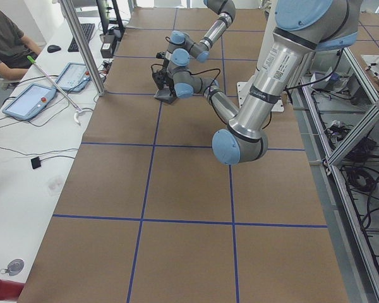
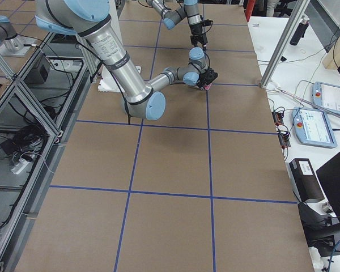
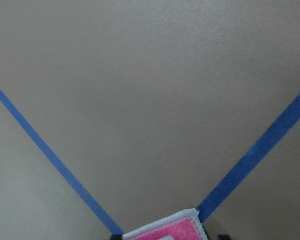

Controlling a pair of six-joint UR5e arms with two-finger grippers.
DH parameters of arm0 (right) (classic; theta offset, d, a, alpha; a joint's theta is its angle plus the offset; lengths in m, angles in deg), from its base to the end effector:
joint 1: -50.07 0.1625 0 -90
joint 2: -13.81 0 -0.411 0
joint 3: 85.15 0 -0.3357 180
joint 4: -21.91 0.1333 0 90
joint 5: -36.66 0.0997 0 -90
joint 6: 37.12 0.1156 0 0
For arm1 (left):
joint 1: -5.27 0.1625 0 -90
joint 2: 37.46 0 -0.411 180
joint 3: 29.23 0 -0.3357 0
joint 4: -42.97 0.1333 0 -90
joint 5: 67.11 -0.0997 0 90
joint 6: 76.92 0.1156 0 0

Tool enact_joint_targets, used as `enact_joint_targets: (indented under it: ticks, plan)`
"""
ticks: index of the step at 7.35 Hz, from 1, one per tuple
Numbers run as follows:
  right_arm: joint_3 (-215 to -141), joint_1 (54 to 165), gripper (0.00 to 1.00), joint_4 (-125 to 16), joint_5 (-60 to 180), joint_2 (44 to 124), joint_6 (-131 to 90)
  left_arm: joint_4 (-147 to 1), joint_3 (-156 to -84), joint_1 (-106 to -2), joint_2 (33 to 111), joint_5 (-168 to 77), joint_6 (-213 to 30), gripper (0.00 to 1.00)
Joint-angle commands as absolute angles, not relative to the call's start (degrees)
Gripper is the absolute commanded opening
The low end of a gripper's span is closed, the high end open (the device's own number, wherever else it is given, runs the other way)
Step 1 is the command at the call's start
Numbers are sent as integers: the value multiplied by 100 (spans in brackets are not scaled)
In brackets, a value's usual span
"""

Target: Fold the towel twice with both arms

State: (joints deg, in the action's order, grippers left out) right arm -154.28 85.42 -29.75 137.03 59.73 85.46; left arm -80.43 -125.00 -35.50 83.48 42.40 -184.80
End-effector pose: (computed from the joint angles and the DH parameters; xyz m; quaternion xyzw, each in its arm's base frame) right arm -0.5401 -0.5210 0.2920 -0.0653 -0.5113 0.4397 0.7355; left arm 0.4053 -0.4745 0.2577 -0.0236 0.5823 -0.3103 0.7510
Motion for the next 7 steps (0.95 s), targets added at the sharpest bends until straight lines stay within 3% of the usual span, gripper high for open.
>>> enact_joint_targets:
  ticks: [1,7]
  plan:
    - [-15309,8531,69,-2819,13642,5969,8592,-8043,-12494,-3542,8348,4240,-18485,100]
    - [-15160,8514,67,-2827,13606,5908,8566,-8043,-12485,-3542,8348,4240,-18476,100]
